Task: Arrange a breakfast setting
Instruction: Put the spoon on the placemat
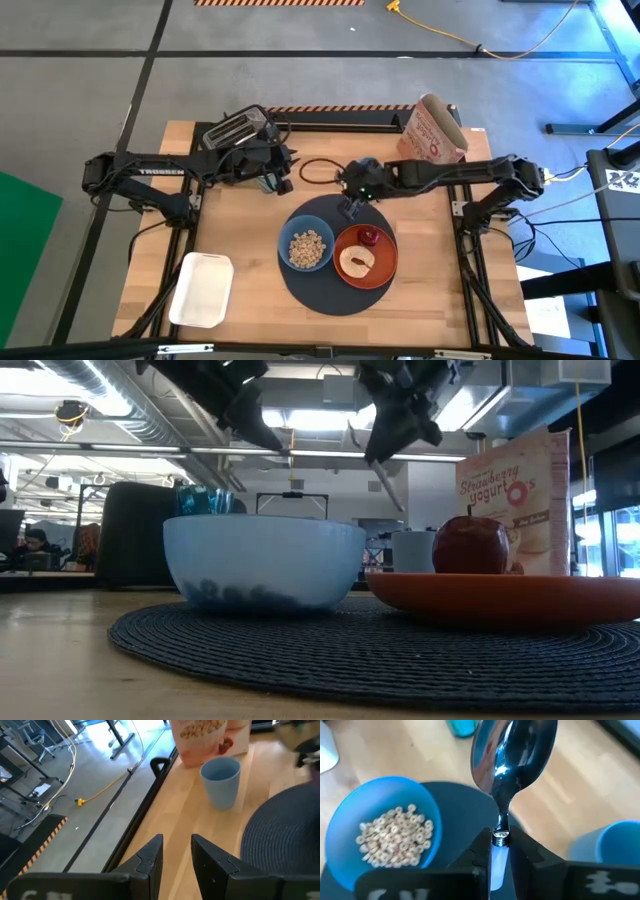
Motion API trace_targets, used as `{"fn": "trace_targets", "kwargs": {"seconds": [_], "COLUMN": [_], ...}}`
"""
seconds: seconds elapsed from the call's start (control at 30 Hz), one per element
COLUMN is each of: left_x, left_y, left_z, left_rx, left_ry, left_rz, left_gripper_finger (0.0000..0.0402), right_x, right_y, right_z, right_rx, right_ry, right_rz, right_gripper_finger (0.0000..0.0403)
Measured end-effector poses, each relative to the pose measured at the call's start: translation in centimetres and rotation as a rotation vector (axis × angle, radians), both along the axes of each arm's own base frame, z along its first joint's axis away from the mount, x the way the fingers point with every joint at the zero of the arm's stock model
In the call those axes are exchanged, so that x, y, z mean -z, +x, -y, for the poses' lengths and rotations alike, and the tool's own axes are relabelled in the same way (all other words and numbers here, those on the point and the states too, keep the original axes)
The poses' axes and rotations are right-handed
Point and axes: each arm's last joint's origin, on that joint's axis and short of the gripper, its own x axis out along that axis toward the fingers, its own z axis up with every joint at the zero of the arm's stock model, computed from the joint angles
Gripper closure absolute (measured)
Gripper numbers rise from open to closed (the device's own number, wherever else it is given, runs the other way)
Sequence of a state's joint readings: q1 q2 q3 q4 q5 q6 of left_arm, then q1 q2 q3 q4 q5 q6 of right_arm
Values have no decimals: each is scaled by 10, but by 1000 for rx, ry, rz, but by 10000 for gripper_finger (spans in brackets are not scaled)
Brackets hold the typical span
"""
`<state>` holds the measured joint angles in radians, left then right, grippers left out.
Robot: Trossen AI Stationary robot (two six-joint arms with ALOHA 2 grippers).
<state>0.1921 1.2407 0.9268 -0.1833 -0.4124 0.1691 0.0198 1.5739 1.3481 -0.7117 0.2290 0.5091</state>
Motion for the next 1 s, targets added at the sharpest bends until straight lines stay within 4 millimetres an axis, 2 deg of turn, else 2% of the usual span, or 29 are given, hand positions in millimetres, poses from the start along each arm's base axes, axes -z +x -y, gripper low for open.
{"fn": "trace_targets", "kwargs": {"seconds": [0.1, 0.17, 0.33, 0.6, 0.8, 0.9, 1.0], "left_x": [2, 2, 4, 4, 4, 4, 4], "left_y": [-1, -2, -3, -3, -3, -3, -3], "left_z": [0, -1, 0, 0, 0, 0, 0], "left_rx": [-19, -32, -39, -50, -57, -57, -57], "left_ry": [7, 12, 3, -14, -27, -28, -27], "left_rz": [-24, -34, -54, -39, -26, -25, -21], "left_gripper_finger": [305, 305, 305, 305, 305, 305, 305], "right_x": [4, 7, 3, -8, 15, 27, 28], "right_y": [0, -8, -48, -94, -110, -111, -105], "right_z": [-11, -19, -38, -78, -95, -98, -97], "right_rx": [-29, -18, 133, 300, 366, 367, 252], "right_ry": [24, 32, 30, 50, 101, 117, 86], "right_rz": [-30, -99, -300, -373, -428, -431, -407], "right_gripper_finger": [371, 371, 371, 371, 371, 371, 371]}}
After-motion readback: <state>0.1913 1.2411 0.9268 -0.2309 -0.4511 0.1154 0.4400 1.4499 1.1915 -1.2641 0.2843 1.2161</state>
